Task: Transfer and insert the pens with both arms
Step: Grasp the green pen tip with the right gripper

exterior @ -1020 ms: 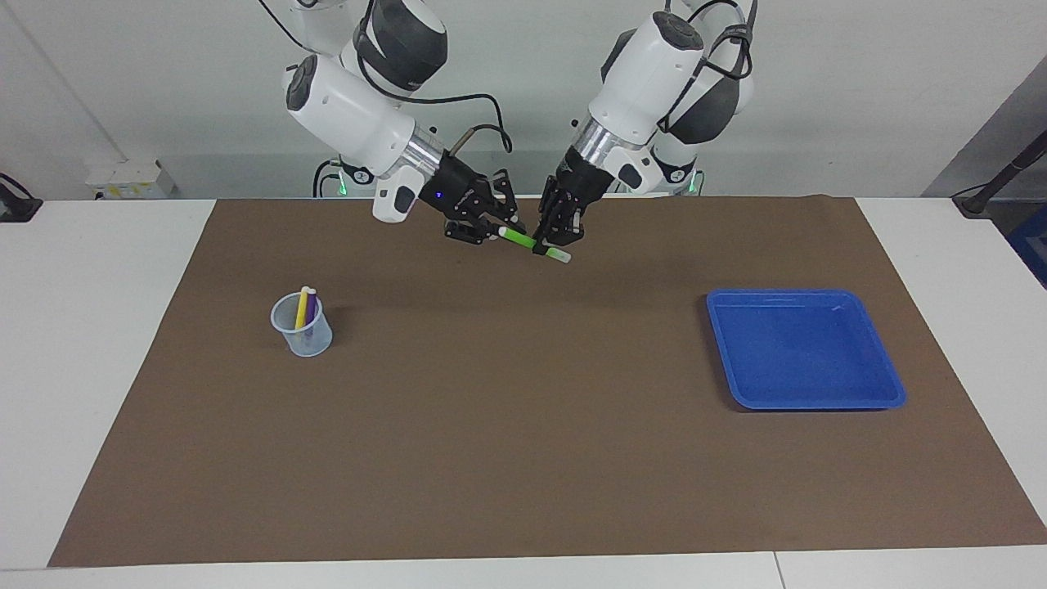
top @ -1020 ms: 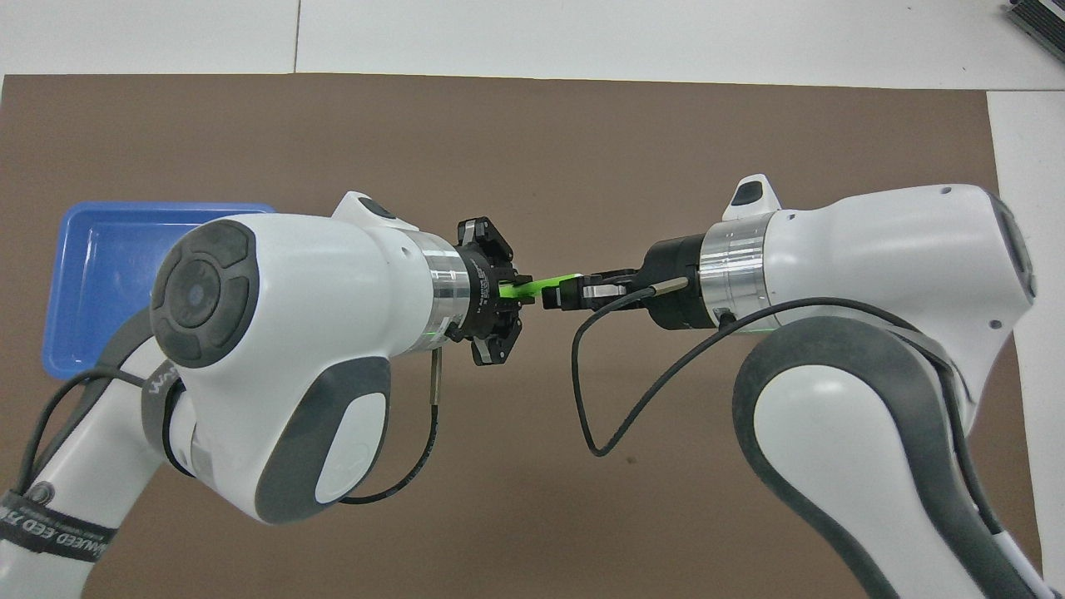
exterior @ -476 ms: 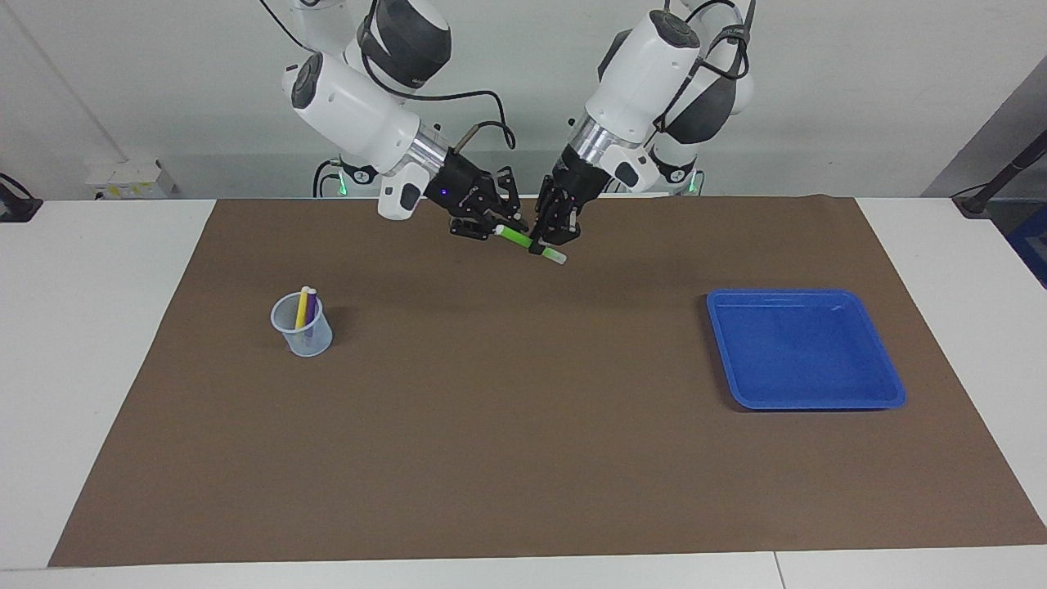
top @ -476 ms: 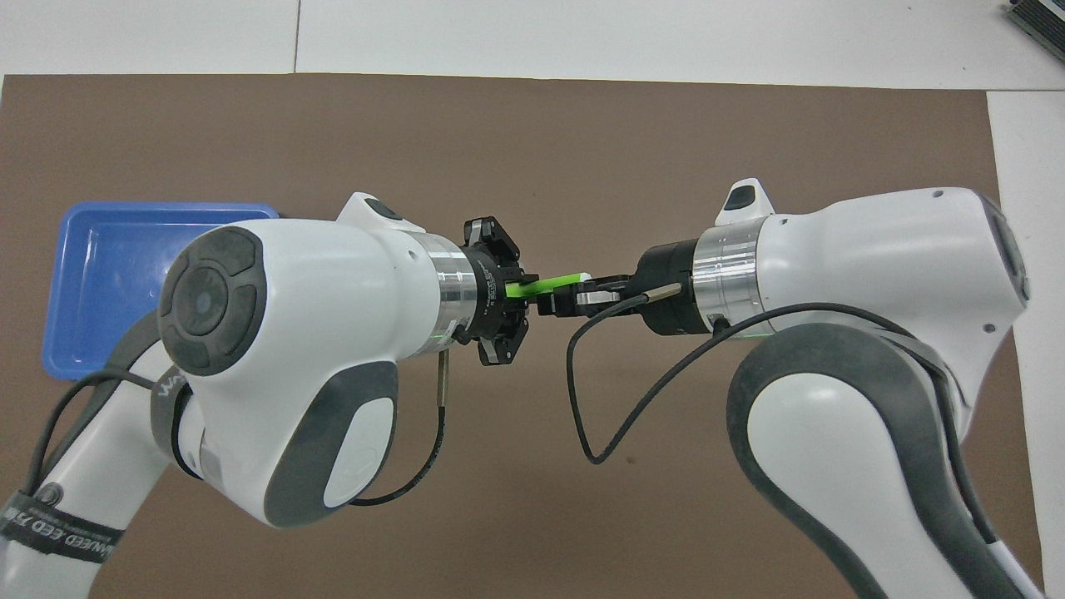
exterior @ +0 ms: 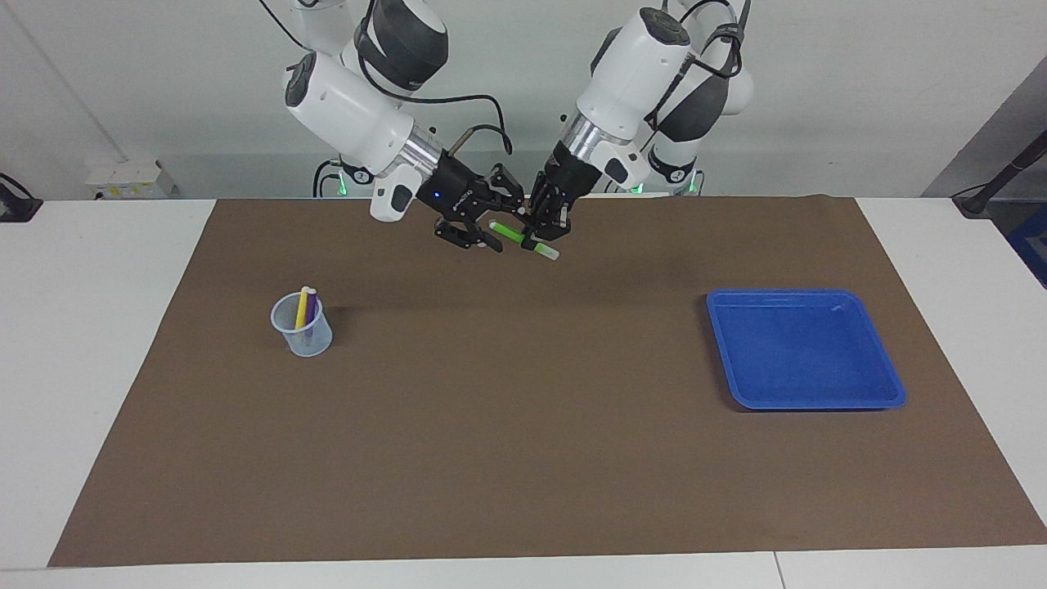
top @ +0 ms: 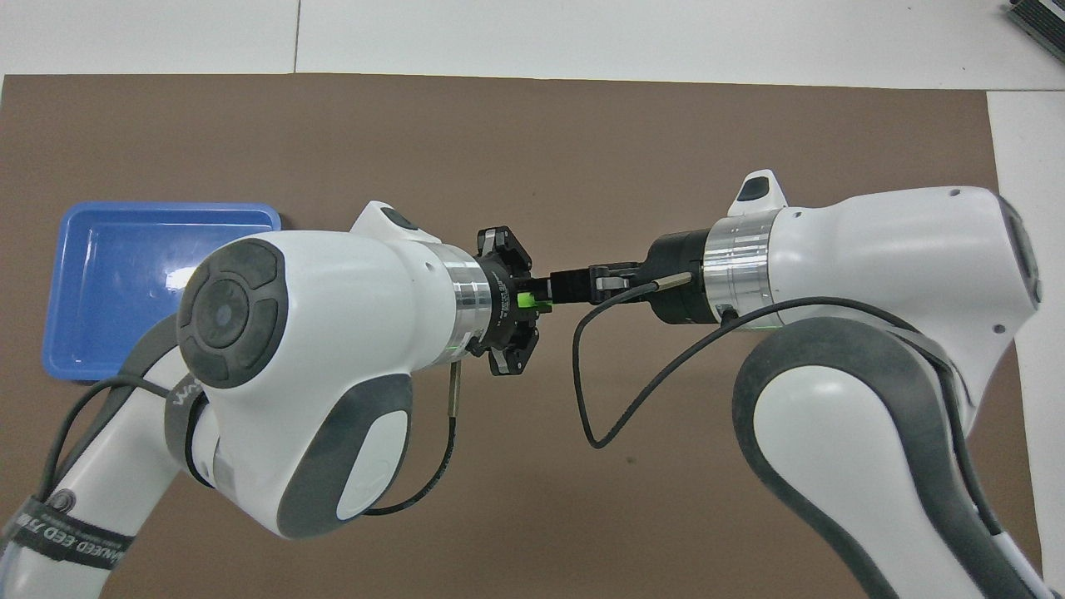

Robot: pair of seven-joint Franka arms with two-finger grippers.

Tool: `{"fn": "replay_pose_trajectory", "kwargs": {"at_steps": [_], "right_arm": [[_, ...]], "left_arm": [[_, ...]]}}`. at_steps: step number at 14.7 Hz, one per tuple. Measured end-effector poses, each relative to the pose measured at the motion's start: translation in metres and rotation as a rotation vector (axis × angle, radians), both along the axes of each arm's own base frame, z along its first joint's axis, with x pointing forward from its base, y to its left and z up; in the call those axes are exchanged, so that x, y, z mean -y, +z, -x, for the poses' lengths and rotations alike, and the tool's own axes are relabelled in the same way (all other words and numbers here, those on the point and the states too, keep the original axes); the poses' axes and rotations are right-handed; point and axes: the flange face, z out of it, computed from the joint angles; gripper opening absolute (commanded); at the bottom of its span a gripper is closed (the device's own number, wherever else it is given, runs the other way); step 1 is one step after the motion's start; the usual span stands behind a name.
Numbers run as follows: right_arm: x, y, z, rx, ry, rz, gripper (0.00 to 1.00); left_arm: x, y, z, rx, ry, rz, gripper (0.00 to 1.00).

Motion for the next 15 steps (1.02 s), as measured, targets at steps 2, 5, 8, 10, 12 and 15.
{"fn": "replay_pose_trajectory", "kwargs": {"at_steps": [2, 5, 8, 10, 12, 15], "right_arm": [[-0.0008, -0.0006, 0.0001, -0.001, 0.001, 0.0, 0.19], [0.0017, -0.003, -0.0012, -0.004, -0.004, 0.001, 0.07], [0.0015, -0.0026, -0.0012, -0.004, -0.004, 0.0, 0.0], [0.0015, -0.0026, -0.0012, -0.004, -0.004, 0.0, 0.0], [0.0015, -0.0025, -0.0012, -0.004, -0.004, 0.0, 0.0], [0.0013, -0.0025, -0.0011, -0.002, -0.001, 0.0, 0.0]], "left_arm": [[0.0005, 0.0004, 0.0006, 0.0, -0.001, 0.0, 0.0], [-0.0009, 0.0026, 0.0007, 0.004, 0.001, 0.001, 0.0], [-0.0011, 0.0024, 0.0005, 0.003, 0.001, 0.001, 0.0], [-0.0011, 0.0024, 0.0005, 0.003, 0.001, 0.001, 0.0], [-0.0011, 0.0024, 0.0005, 0.003, 0.001, 0.001, 0.0], [-0.0011, 0.0024, 0.0005, 0.003, 0.001, 0.001, 1.0]]}}
